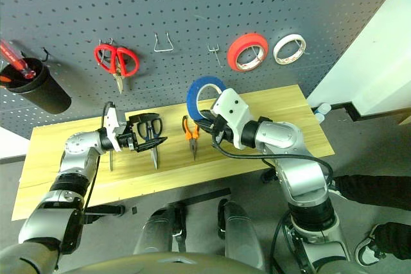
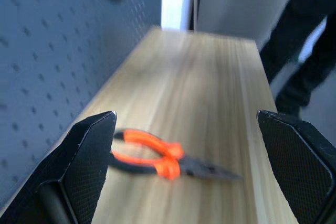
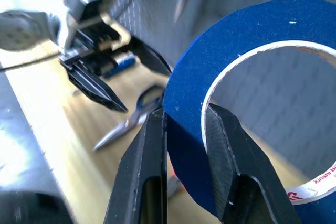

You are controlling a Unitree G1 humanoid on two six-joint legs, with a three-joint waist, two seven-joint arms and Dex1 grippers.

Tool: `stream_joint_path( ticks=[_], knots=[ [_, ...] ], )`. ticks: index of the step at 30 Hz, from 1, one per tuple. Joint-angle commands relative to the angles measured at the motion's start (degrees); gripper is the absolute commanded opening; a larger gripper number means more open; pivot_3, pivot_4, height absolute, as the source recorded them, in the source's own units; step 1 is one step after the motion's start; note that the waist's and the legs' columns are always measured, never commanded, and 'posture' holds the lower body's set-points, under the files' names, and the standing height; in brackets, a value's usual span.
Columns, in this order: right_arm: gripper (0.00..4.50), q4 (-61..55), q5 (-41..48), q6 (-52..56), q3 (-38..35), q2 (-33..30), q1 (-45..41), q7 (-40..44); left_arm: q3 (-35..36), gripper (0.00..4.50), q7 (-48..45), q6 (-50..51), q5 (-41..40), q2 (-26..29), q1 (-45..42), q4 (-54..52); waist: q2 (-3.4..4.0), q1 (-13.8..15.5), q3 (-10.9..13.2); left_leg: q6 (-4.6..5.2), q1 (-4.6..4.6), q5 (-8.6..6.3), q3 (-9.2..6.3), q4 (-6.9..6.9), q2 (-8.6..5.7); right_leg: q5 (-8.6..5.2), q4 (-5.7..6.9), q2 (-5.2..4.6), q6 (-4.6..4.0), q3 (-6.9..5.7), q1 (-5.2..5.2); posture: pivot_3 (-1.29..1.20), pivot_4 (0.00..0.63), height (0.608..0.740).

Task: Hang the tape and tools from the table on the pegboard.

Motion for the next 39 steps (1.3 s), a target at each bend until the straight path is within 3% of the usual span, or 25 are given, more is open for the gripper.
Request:
stream_joint_path(
  ticks=[1,9,24,39],
  knots=[
    [0.68,2.07,-0.68,-3.76,-0.12,0.28,-4.08,-3.57,1.72,4.50,-1.54,1.08,-1.90,1.34,-0.38,-2.58,-0.05,-0.18,-0.51,0.00,0.04,0.00,0.02,0.02,0.00,0.01,0.00,0.00,0.00,0.00,0.04,-0.06,0.100,0.740],
    [0.68,14.16,-2.75,-12.40,1.54,-0.08,-8.56,-6.73,2.56,4.50,-2.04,1.10,-1.98,2.23,-0.50,-3.19,-0.15,-0.73,-2.35,-0.02,0.14,0.01,0.09,0.05,0.01,0.14,0.00,0.01,-0.20,-0.09,0.20,-0.04,0.080,0.740],
    [0.68,53.87,-7.51,-32.59,2.56,5.04,-21.22,-12.29,4.79,4.50,-1.51,6.09,-6.40,3.20,2.75,-14.79,-0.04,-1.30,-3.67,-0.07,0.21,0.06,0.08,0.14,-0.01,0.18,0.12,0.06,-0.19,-0.07,0.29,0.02,0.057,0.740],
    [0.68,72.85,-9.94,-40.69,2.47,9.96,-29.42,-15.71,7.94,4.50,3.44,9.96,-9.28,4.83,4.43,-25.24,0.04,-0.26,-5.11,-0.10,0.29,0.08,0.10,0.16,-0.02,0.18,0.19,0.04,-0.20,-0.01,0.35,0.08,0.047,0.740]
  ],
)
